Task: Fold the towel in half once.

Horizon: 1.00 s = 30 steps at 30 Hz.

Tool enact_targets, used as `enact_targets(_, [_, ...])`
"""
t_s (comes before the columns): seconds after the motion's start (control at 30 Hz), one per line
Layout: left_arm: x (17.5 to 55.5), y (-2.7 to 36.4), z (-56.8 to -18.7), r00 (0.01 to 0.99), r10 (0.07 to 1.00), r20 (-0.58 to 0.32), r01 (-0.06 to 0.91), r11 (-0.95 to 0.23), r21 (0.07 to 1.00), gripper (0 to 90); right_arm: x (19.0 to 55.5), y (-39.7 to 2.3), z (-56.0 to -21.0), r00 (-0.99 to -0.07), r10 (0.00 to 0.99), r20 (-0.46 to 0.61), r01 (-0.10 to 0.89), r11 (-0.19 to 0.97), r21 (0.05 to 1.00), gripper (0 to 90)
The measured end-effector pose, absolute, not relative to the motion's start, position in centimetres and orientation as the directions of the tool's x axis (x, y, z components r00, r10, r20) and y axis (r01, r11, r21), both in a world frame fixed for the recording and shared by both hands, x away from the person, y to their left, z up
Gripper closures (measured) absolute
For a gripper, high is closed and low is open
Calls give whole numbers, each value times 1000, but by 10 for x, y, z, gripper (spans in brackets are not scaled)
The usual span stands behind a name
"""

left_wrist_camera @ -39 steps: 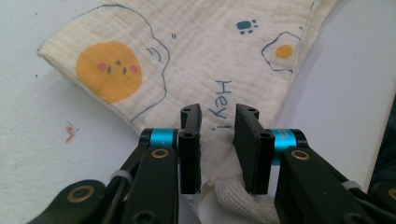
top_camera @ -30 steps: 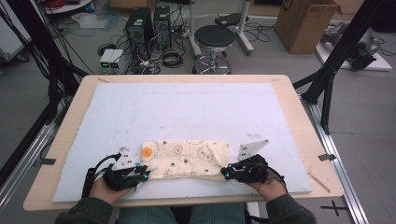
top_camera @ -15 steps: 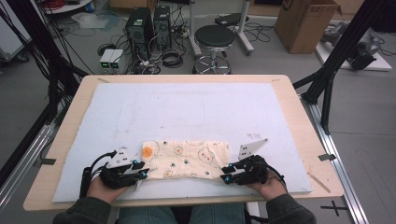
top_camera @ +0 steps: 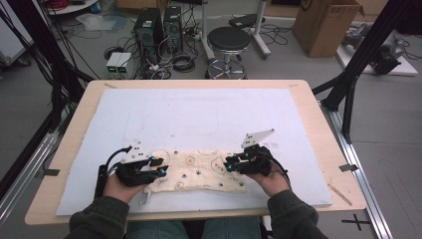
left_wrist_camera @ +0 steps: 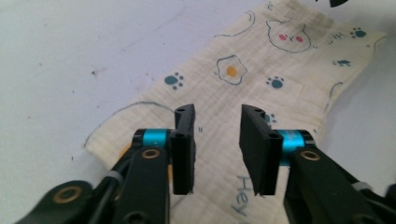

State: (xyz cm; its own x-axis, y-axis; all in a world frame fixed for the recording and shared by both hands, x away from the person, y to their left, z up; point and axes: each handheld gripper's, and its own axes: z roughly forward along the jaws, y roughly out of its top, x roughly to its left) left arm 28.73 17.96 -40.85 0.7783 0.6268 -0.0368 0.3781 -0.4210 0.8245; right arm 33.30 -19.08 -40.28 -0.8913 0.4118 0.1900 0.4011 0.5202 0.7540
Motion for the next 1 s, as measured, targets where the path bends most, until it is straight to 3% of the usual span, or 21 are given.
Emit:
enact_targets(0.23, [310,164,-408,793,608,-33,368,-436,821,889,357,-165,-401,-884,420,203,414,504,758,889])
enact_targets(0.63, [339,133,-419,791,610,-50,410,-469,782,897,387,-120,-419,-862,427,273,481,516,709,895])
enact_targets(1.0, [350,139,-436,761,647,-52,477,-504,720,898,394,-113,-433,-839,471,273,525,567,635,895])
